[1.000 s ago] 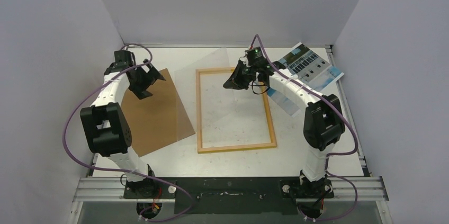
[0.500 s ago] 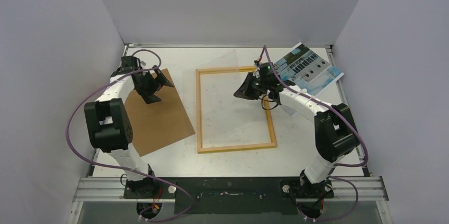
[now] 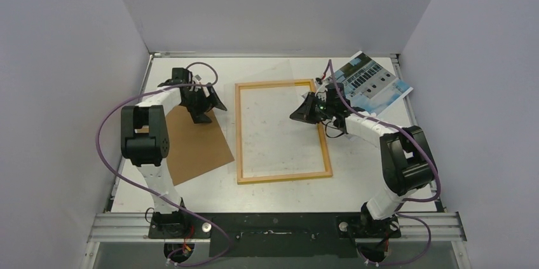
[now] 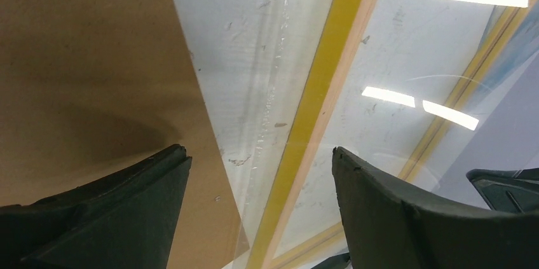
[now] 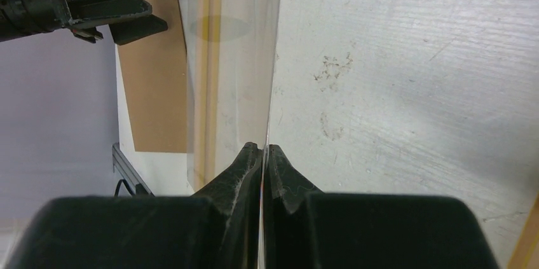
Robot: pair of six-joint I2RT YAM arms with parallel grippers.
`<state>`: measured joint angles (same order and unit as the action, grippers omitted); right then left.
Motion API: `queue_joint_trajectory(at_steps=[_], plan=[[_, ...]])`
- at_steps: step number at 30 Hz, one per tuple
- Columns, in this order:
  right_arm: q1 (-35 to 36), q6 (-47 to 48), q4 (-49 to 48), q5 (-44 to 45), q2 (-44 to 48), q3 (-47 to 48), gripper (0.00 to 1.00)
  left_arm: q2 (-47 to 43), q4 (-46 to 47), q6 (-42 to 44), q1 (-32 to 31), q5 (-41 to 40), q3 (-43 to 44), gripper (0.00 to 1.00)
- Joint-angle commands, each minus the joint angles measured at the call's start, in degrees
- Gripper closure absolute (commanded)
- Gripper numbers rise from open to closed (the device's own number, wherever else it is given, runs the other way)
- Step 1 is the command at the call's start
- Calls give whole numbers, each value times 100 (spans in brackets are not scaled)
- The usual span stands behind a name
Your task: Put the photo into the frame
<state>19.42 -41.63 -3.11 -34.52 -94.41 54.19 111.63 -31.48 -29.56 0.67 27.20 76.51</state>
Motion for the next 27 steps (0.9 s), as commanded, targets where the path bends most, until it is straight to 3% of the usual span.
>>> queue_joint_trajectory(at_steps=[1,13,27], plan=[[-253,310,-482,-315,335,-105,100,65,76,237,-23,-44,446,21],[-441,656,-31,-626,494,-475,100,245,30,296,-382,96,511,26],[-681,630,-237,-177,812,-956,100,265,14,222,-475,-11,447,28]])
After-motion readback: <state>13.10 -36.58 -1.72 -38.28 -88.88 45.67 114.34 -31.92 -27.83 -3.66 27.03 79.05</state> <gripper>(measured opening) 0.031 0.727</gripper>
